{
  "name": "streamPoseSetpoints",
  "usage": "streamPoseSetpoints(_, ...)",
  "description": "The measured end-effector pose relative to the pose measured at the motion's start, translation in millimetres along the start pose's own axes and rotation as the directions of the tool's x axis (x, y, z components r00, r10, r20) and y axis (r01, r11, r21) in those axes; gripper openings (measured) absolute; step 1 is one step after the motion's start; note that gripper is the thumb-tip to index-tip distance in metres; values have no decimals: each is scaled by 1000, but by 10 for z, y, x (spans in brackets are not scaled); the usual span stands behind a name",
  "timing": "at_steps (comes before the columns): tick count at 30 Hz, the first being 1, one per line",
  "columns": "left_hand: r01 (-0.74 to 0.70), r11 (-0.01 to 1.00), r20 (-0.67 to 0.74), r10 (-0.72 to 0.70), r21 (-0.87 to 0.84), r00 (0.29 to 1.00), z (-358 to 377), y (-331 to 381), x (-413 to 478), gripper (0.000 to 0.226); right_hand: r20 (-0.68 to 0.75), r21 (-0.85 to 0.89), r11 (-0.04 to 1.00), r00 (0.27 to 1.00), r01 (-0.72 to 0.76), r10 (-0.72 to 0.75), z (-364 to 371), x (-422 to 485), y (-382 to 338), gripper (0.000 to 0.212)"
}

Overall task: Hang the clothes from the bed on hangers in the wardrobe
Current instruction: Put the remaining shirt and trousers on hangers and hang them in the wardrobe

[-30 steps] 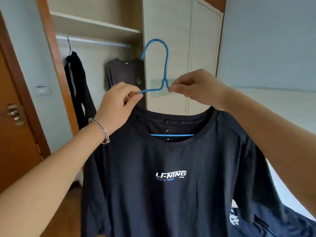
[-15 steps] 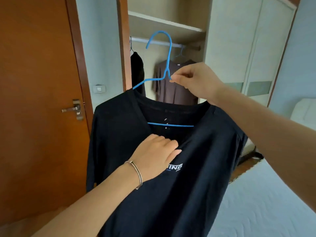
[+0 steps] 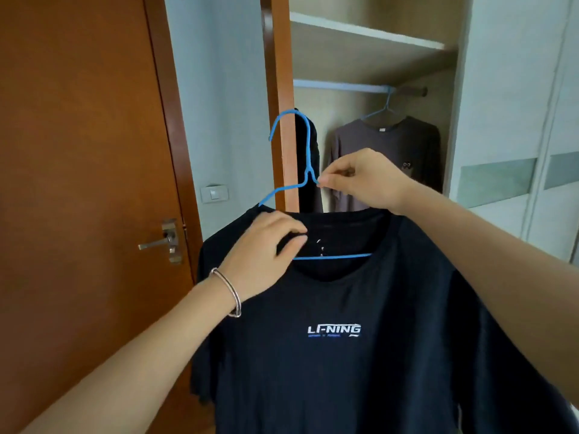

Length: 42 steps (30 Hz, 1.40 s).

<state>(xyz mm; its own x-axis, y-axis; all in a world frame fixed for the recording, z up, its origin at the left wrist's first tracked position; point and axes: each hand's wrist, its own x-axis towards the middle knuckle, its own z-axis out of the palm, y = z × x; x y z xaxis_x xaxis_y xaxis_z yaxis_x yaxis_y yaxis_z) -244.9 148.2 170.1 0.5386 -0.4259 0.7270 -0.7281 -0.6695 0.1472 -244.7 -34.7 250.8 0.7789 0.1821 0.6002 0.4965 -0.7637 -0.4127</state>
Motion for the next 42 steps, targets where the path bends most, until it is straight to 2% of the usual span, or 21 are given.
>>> streamPoseSetpoints(2, 79, 996, -154, -82, -29, 985, -34, -292, 310, 26, -5, 9, 1000, 1000, -2, 2, 72, 221, 70, 22)
streamPoseSetpoints(4, 113, 993, -169, -119, -47, 978, 46, -505, 644, 33, -26, 16, 1000, 999, -20, 21, 129, 402, 207, 19)
streamPoseSetpoints(7, 49, 995, -56, -54, -91, 997, 376, -703, 1144, 29, -51, 26, 997, 995, -79, 80, 178, 598, 503, 16)
streamPoseSetpoints(11, -32, 947, 86, 63, -320, 994, 909, -789, 1589, 25, -54, 53, 966, 965, -253, 256, 143, 703, 961, 11)
streamPoseSetpoints(13, -63, 906, 81, 106, -419, 991, 1157, -774, 1742, 24, -31, 99, 929, 932, -358, 362, 44, 695, 1131, 11)
streamPoseSetpoints(17, -105, 831, 66, 168, -547, 984, 1637, -726, 2167, 24, -100, -12, 871, 867, -491, 488, -173, 717, 1476, 17)
streamPoseSetpoints(19, -82, 803, 54, 141, -590, 988, 1879, -656, 2368, 25, -187, -34, 828, 817, -560, 545, -294, 658, 1693, 28)
streamPoseSetpoints(21, -2, 759, 102, 89, -652, 991, 2109, -581, 2534, 28, -249, -83, 772, 763, -631, 597, -367, 541, 1893, 33)
streamPoseSetpoints(24, 74, 699, 191, 91, -711, 977, 2405, -501, 2731, 33, -259, -157, 687, 701, -710, 665, -400, 388, 2140, 32)
streamPoseSetpoints(27, 126, 674, 227, 64, -728, 972, 2704, -508, 3002, 33, -267, -211, 642, 675, -737, 688, -481, 324, 2393, 24)
streamPoseSetpoints(31, 246, 623, 271, -56, -743, 961, 3134, -594, 3443, 35, -237, -288, 623, 684, -728, 690, -592, 427, 2861, 27)
streamPoseSetpoints(35, 232, 585, 212, -105, -777, 972, 3566, -737, 3946, 29, -168, -313, 698, 761, -644, 627, -606, 757, 3484, 37)
streamPoseSetpoints(40, 121, 652, 63, -111, -749, 992, 4074, -970, 4716, 12, -210, -159, 833, 842, -530, 496, -725, 1444, 4373, 38)
streamPoseSetpoints(42, 94, 727, -24, -150, -680, 988, 4238, -1017, 5036, 13, -214, -104, 853, 849, -511, 483, -793, 1760, 4686, 38)
